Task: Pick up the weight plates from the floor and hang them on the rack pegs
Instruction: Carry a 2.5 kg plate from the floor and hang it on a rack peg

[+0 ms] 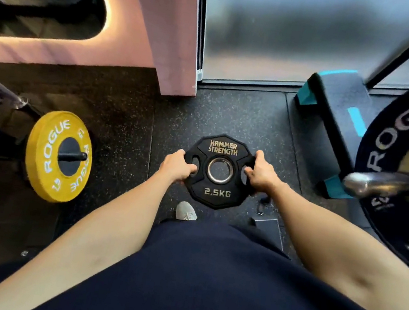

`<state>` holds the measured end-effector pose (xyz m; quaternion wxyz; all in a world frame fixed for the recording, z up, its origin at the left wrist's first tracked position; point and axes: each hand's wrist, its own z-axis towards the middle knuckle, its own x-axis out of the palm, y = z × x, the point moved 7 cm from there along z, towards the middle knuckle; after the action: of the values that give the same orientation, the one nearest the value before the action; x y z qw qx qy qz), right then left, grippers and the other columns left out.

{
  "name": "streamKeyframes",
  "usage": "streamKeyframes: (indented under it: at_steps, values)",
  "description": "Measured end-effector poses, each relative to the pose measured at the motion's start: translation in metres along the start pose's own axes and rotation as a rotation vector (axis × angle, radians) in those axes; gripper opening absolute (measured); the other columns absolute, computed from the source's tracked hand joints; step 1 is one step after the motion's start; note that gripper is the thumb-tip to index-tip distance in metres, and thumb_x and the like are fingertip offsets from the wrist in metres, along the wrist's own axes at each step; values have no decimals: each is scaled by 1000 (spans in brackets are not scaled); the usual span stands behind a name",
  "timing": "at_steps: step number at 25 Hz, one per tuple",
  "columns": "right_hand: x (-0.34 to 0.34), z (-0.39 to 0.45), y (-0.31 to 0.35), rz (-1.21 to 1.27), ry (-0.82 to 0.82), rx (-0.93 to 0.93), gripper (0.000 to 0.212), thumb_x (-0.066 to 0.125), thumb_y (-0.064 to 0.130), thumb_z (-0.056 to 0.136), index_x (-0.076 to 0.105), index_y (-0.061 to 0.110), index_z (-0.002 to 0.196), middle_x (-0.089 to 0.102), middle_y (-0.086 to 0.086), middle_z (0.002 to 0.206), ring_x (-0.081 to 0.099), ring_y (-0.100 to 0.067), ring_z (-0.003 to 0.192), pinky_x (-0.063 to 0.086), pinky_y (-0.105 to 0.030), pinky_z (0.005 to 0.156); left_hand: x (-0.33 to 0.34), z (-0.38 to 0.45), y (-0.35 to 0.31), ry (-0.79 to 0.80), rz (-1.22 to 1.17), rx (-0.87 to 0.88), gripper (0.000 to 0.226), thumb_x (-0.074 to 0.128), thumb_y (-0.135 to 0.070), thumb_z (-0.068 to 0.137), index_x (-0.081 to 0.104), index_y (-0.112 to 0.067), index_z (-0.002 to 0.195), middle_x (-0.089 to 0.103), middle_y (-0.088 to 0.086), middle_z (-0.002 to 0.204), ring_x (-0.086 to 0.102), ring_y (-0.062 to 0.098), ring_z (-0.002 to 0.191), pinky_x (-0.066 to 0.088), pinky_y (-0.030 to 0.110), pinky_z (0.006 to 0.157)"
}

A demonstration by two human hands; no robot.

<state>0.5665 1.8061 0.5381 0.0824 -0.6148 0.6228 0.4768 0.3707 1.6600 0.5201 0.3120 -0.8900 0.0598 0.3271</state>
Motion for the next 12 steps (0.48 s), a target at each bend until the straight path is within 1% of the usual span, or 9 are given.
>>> streamKeyframes:
  at_steps: [1, 2, 4, 7, 9, 11, 12]
  values:
    - [-7, 15, 18, 2, 3, -7, 27, 48, 17, 93, 33, 4, 111, 57, -28, 106, 57, -42, 100, 36, -33, 71, -17, 14, -4, -11, -22, -5, 26, 66, -29, 75, 54, -15, 94, 69, 13, 95, 68, 30, 73, 56, 35, 65]
    - [-13, 31, 36, -6, 11, -28, 25, 48, 17, 94, 32, 5, 108, 56, -26, 103, 57, -41, 98, 38, -33, 70, -32, 26, -6, -24, -41, -14, 26, 66, -28, 75, 53, -15, 93, 68, 13, 93, 67, 30, 71, 58, 37, 65]
    - [-20, 61, 68, -37, 48, -69, 23, 48, 17, 94, 31, 8, 106, 55, -23, 100, 57, -39, 97, 41, -35, 71, -57, 44, -2, -53, -94, -43, 28, 66, -28, 75, 53, -15, 96, 67, 13, 94, 67, 31, 73, 59, 41, 68]
    - [-20, 102, 119, -129, 117, -159, 28, 49, 18, 94, 34, 5, 113, 58, -27, 110, 56, -42, 102, 42, -39, 80, -86, 63, 16, -128, -198, -140, 40, 67, -29, 77, 55, -14, 111, 66, 14, 106, 66, 35, 89, 58, 46, 78]
    - [-14, 129, 157, -198, 188, -243, 26, 49, 18, 94, 34, 7, 111, 58, -27, 110, 57, -43, 101, 42, -41, 78, -103, 68, 34, -189, -274, -231, 52, 68, -32, 78, 53, -14, 124, 63, 14, 119, 62, 36, 102, 55, 46, 86]
    - [-2, 153, 197, -265, 285, -330, 28, 49, 18, 94, 32, 7, 114, 58, -27, 109, 58, -43, 99, 45, -43, 75, -116, 69, 52, -260, -322, -336, 58, 67, -34, 78, 50, -14, 130, 60, 14, 126, 58, 35, 111, 51, 44, 91]
    - [4, 165, 216, -299, 335, -375, 31, 49, 17, 94, 31, 7, 118, 58, -27, 109, 59, -44, 97, 48, -48, 76, -120, 68, 61, -298, -355, -401, 60, 67, -35, 78, 49, -15, 132, 59, 13, 129, 56, 35, 114, 50, 42, 92]
